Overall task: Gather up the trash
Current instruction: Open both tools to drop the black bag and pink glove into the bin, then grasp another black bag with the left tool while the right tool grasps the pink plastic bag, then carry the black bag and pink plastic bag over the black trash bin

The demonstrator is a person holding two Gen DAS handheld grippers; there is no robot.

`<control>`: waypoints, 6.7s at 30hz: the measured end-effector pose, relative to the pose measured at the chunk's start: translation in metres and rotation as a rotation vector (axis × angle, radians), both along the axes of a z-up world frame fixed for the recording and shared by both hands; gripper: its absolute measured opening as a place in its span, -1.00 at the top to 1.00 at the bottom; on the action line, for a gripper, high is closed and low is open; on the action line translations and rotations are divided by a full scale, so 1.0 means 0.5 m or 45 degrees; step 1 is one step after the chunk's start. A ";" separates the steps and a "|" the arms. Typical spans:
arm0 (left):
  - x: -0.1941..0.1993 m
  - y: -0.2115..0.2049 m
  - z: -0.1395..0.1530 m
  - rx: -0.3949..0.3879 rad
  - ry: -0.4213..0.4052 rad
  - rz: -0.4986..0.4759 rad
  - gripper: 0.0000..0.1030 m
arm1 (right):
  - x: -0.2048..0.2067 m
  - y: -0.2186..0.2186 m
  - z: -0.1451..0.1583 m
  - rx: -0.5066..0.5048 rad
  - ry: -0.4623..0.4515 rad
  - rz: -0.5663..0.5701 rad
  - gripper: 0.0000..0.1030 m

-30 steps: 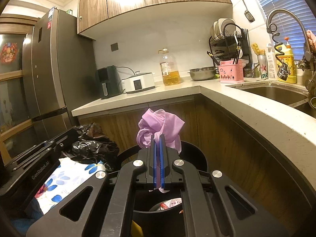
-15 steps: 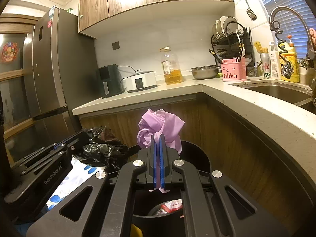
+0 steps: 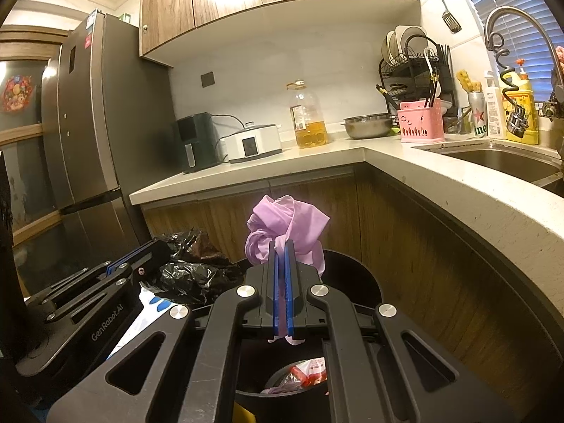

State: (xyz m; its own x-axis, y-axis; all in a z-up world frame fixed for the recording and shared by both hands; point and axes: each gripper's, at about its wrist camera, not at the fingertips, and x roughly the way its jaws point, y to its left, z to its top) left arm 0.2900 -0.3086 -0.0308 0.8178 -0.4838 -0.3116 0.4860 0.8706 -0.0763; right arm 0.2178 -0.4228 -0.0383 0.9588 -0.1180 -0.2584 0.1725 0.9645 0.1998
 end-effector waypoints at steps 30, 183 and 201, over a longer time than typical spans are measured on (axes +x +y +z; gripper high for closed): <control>0.002 0.026 -0.029 0.008 0.053 0.017 -0.06 | -0.029 -0.018 0.000 0.021 -0.006 -0.075 0.14; -0.211 0.308 0.023 0.023 0.064 0.323 0.90 | -0.170 0.180 0.031 -0.020 -0.063 0.118 0.94; -0.119 0.103 0.065 0.044 -0.039 0.128 0.90 | -0.118 0.068 0.055 -0.082 -0.076 -0.036 0.94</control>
